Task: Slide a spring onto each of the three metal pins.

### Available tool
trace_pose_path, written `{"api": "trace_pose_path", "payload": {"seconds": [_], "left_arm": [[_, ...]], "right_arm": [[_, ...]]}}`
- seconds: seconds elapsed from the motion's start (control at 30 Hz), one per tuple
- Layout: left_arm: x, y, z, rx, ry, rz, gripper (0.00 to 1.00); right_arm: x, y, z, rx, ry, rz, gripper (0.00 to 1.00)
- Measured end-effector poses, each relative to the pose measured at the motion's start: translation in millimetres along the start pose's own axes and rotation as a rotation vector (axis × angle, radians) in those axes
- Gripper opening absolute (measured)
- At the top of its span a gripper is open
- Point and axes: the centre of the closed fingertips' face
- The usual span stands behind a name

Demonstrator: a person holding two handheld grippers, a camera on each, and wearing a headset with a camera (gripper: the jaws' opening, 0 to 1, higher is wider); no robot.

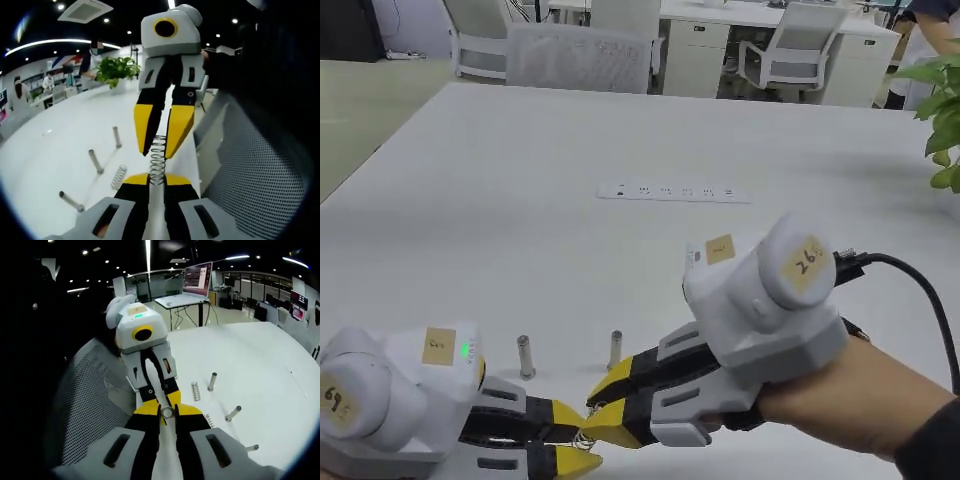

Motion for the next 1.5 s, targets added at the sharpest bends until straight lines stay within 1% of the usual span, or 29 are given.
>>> {"api": "trace_pose_path", "payload": {"seconds": [0.07,0.1,0.17,0.23,0.37,0.4,0.63,0.77,0.97,1.2,1.33,1.5], "left_arm": [[0.0,-0.1,-0.5,0.0,0.0,0.0,0.02],[0.6,-0.3,-1.0,0.0,-0.001,0.002,0.02],[1.4,-0.5,-0.6,-0.005,-0.001,0.005,0.02],[1.8,-1.0,0.6,-0.014,-0.003,0.006,0.02],[1.7,-0.9,1.1,-0.017,0.002,0.006,0.02],[1.3,-0.8,2.1,-0.024,0.001,0.004,0.02],[-0.1,0.0,2.2,-0.024,0.007,-0.006,0.02],[0.2,0.9,0.1,-0.014,0.014,-0.005,0.02],[0.2,0.9,0.9,-0.013,0.014,-0.006,0.02],[-2.9,0.8,-2.0,0.016,0.026,-0.016,0.03],[-3.4,1.1,-3.2,0.026,0.035,-0.019,0.06],[-7.6,3.2,2.0,0.029,0.059,-0.033,0.09]], "right_arm": [[-0.2,-1.6,2.5,-0.017,-0.001,-0.003,0.08],[0.2,-3.0,4.7,-0.036,0.011,0.002,0.08],[-0.6,-4.4,5.5,-0.05,0.01,-0.004,0.08],[-0.4,-6.2,7.0,-0.075,0.018,-0.006,0.08],[-0.5,-9.5,8.9,-0.121,0.043,-0.006,0.08],[-0.1,-10.8,9.6,-0.133,0.052,-0.004,0.09],[1.1,-12.6,10.1,-0.172,0.063,-0.013,0.08],[1.4,-16.3,13.8,-0.199,0.068,-0.017,0.09],[1.2,-17.2,16.0,-0.21,0.052,-0.024,0.08],[3.9,-15.1,14.8,-0.215,0.052,-0.014,0.08],[6.8,-12.7,14.5,-0.22,0.057,-0.003,0.08],[14.6,-4.4,17.3,-0.233,0.056,0.015,0.08]]}}
Point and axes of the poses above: the centre of the closed fingertips' face, and the gripper's own axes: y roughly backward along the fingers, x roughly to its right, z roughly out of its underside, and after that the axes turned 4 degrees about -x, right-handed
